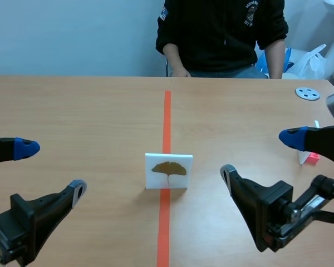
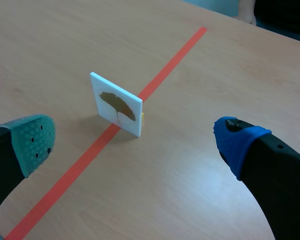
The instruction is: Sort the leaf by its shape. The table is split by an orange tape line. A compound leaf with several leaflets goes to the left side, a simple leaf with one blade goes to the right side. Return to the home posture when a red brick is placed on the table.
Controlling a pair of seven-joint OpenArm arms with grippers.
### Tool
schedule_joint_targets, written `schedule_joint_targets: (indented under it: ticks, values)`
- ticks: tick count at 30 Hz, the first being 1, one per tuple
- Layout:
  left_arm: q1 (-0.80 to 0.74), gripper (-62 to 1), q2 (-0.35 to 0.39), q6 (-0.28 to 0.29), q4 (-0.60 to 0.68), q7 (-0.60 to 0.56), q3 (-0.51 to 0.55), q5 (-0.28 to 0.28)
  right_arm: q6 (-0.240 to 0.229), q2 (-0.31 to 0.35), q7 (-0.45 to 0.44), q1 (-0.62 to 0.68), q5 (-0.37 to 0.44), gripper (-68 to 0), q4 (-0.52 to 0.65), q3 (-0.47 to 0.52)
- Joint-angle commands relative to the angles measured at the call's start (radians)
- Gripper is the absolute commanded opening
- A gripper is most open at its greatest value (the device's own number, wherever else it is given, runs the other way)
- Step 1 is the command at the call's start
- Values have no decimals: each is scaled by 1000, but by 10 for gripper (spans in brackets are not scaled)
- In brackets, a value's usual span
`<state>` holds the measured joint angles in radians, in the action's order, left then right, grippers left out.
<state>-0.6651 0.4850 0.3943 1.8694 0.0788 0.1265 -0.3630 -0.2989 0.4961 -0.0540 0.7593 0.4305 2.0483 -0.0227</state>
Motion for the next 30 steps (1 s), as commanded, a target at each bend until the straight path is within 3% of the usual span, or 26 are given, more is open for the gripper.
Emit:
schedule_joint_targets:
  ticks: [1,6,22,30]
  values:
    - [24,14,0,14,-27,-13,-7,-10,3,13,-15,-14,7,4,0,10]
    - [117,14,0,23,-139,-14,-57,0,3,13,-15,-14,7,4,0,10]
    - [544,14,-11,45,-587,-204,-412,222,3,13,-16,-14,7,4,0,10]
    - [735,14,-83,30,-801,-286,-558,256,3,13,-19,-14,6,4,0,10]
